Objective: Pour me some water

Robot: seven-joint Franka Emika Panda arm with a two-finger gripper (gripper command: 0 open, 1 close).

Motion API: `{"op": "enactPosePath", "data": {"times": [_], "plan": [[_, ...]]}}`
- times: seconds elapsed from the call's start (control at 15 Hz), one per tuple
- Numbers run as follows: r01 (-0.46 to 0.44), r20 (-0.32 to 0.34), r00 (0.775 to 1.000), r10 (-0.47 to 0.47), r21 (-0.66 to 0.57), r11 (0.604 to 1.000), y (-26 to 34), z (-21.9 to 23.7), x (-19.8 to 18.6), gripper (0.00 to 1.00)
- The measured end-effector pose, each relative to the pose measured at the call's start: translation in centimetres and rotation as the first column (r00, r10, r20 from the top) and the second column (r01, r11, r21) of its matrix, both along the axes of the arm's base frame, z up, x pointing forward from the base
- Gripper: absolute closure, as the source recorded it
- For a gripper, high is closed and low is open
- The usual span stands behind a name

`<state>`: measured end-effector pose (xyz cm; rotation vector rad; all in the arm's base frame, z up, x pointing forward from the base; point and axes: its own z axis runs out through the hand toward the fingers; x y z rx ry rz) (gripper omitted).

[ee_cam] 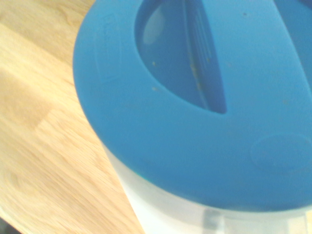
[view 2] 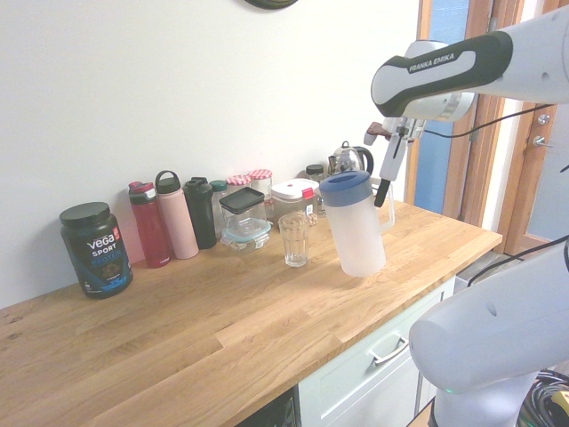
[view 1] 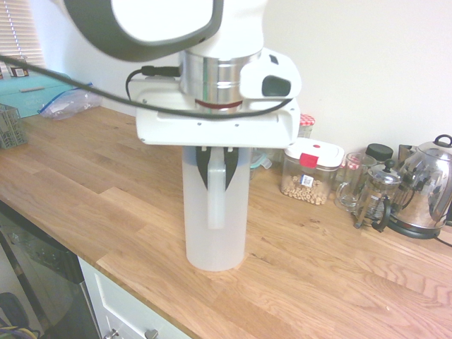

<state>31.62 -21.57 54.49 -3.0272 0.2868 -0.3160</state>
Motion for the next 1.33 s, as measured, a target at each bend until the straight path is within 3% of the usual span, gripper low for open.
{"op": "enactPosePath", "data": {"times": [0.27, 0.47, 0.8, 1.07, 1.33], "plan": [[-0.134, -0.131, 0.985, 0.115, -0.148, 0.98, 2.3, 1.8, 6.1, 1.0], [-0.17, -0.246, 0.964, 0.1, -0.282, 0.944, 2.0, 1.8, 8.8, 1.0], [-0.203, -0.303, 0.948, 0.1, -0.332, 0.921, 2.8, 3.5, 10.3, 1.0], [-0.269, -0.38, 0.919, 0.108, -0.401, 0.876, 6.7, 1.7, 13.1, 1.0], [-0.291, -0.425, 0.901, 0.086, -0.445, 0.847, 6.8, 1.3, 13.5, 1.0]]}}
